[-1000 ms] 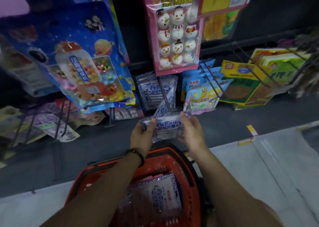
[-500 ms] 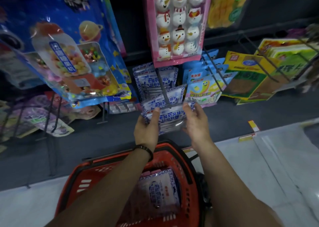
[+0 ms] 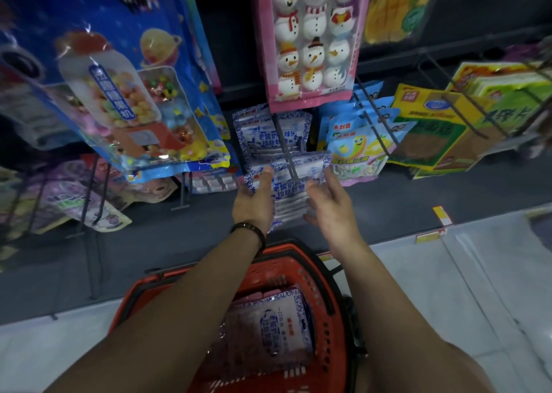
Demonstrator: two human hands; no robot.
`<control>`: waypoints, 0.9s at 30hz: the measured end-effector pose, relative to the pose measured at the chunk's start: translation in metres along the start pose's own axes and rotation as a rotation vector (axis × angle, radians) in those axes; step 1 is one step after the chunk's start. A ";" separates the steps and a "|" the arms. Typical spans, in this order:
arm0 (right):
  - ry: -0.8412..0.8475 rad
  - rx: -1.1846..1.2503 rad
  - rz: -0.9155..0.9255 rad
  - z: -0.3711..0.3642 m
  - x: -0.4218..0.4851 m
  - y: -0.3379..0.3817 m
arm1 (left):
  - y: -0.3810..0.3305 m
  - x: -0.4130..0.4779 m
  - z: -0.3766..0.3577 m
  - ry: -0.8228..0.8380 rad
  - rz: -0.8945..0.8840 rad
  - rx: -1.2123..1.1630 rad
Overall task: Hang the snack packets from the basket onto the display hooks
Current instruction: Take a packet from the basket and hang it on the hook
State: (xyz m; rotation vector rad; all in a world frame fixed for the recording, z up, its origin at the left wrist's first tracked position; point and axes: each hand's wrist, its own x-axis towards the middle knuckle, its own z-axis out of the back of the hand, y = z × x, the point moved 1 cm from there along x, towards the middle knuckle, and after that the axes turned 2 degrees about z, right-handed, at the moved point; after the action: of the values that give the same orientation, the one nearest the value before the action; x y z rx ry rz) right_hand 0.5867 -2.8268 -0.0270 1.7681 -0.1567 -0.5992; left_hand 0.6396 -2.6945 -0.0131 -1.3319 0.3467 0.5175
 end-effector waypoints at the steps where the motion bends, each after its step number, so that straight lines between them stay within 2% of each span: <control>1: 0.003 -0.032 0.001 0.000 0.000 -0.002 | -0.004 0.001 0.001 0.003 -0.007 0.027; 9: 0.022 -0.206 -0.084 0.003 -0.008 0.000 | -0.008 0.011 0.010 -0.007 -0.008 0.173; 13: 0.135 -0.486 -0.043 0.003 -0.021 -0.003 | 0.009 0.010 0.032 0.018 -0.001 0.260; 15: 0.239 -0.737 0.017 0.003 -0.032 -0.006 | 0.022 -0.013 0.049 0.060 -0.067 0.392; 18: 0.416 -1.063 0.064 -0.003 -0.056 -0.012 | 0.048 -0.049 0.080 0.157 -0.261 0.586; 22: 0.507 -1.114 0.042 -0.017 -0.094 -0.021 | 0.088 -0.074 0.133 0.302 -0.405 0.667; 24: 0.538 -1.109 -0.003 -0.026 -0.105 -0.031 | 0.110 -0.083 0.157 0.352 -0.347 0.751; 27: 0.601 -1.169 -0.194 -0.040 -0.113 -0.062 | 0.155 -0.089 0.187 0.383 -0.200 0.847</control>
State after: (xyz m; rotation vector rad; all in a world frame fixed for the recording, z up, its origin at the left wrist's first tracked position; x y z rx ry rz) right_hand 0.4958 -2.7284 -0.0432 0.7420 0.6687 -0.1687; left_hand 0.4712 -2.5023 -0.0555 -0.6139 0.6522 -0.0789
